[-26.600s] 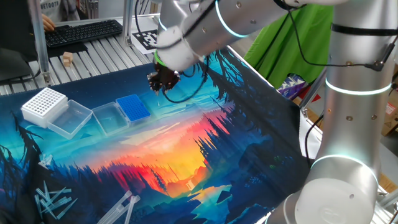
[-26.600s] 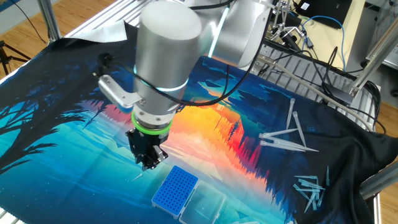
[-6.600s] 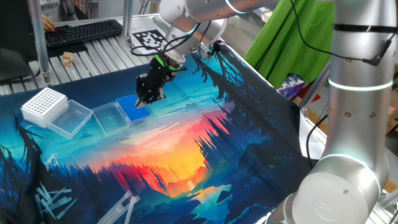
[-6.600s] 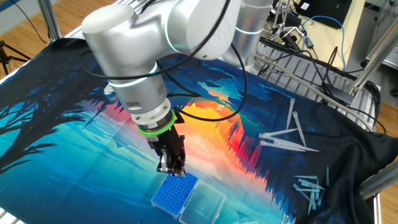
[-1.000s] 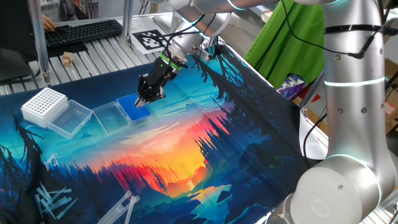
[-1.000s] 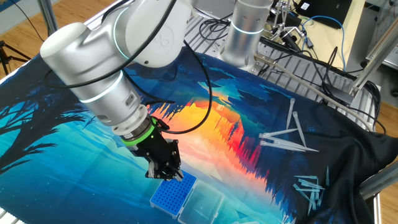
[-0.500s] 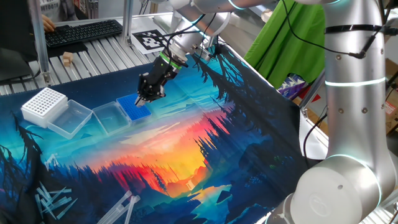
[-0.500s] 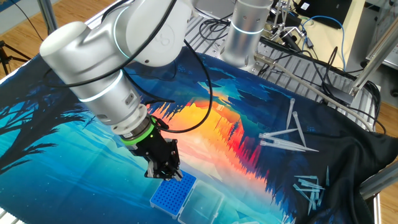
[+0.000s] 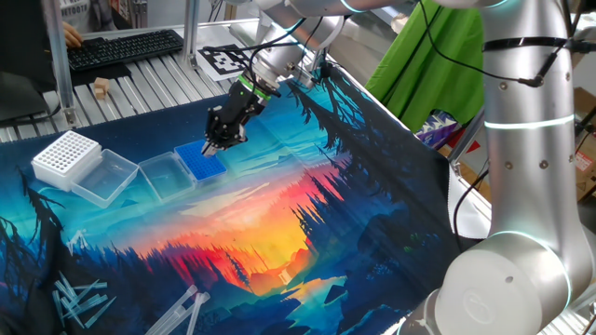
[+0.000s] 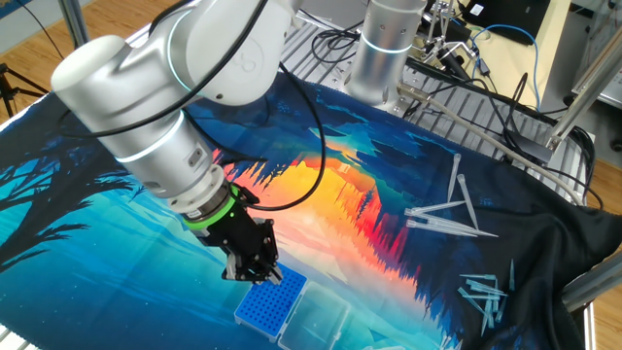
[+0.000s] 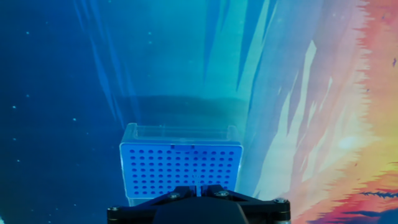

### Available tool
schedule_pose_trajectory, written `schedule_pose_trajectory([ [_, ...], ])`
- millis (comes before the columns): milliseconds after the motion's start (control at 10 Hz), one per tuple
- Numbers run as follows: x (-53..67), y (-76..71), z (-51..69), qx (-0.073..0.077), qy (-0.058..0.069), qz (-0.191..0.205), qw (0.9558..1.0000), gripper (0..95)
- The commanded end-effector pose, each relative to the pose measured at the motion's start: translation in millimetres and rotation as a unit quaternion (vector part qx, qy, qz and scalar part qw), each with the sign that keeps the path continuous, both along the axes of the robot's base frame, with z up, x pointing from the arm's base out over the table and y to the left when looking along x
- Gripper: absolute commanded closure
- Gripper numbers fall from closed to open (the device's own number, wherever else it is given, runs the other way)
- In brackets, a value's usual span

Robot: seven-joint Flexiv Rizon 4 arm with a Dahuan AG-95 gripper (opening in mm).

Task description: Insert a small pipette tip into the holder for small pipette tips

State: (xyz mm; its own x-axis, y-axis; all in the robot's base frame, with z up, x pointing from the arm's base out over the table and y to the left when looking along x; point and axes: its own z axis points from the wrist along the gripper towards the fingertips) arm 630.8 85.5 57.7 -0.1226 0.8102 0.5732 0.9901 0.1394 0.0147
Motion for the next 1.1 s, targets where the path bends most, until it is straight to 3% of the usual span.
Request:
schedule_pose_trajectory([
  [100, 1.3, -0.1, -0.9, 0.0, 0.005, -0.001, 1.0, 95.0],
  [700, 3.6, -1.4, -3.8, -0.002, 0.012, -0.001, 0.9999, 95.0],
  [1100, 6.1, -4.8, -6.7, 0.005, 0.012, 0.001, 0.9999, 95.0],
])
